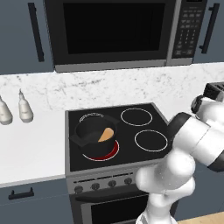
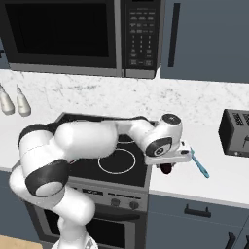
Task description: Put the eggplant and squash in the pot. Retrieve the spatula and lightly stir the vegetables in the pot.
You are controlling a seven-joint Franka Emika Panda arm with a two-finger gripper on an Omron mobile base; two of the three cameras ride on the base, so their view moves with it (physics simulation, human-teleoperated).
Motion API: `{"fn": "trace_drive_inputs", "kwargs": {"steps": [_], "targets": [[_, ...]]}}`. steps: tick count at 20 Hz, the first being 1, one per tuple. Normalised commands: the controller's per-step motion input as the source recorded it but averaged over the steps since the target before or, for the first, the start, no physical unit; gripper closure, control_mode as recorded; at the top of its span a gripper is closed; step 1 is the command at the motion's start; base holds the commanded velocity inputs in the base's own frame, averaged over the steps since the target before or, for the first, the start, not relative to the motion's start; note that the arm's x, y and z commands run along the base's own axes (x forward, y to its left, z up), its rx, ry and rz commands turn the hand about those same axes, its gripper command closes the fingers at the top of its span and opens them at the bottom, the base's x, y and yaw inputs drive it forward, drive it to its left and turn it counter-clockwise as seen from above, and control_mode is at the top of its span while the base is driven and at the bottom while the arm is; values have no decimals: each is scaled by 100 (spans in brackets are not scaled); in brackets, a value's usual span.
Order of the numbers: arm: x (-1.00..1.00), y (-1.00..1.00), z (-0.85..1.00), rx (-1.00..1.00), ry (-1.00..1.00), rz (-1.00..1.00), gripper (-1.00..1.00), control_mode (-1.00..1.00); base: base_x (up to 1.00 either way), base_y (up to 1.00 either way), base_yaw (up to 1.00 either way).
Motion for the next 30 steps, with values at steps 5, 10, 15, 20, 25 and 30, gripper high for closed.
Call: {"fn": "trace_drive_inputs", "kwargs": {"steps": [5,10,15,20,25,30], "targets": [[-15,100,100,-40,-4,40,100,-100,0,0,0],[6,100,98,-21,3,37,100,-100,0,0,0],[20,100,92,-11,23,41,100,-100,0,0,0],[16,100,84,-8,31,38,100,-100,0,0,0],[9,100,42,-16,32,27,100,-100,0,0,0],[0,100,1,-34,25,15,100,-100,0,0,0]]}}
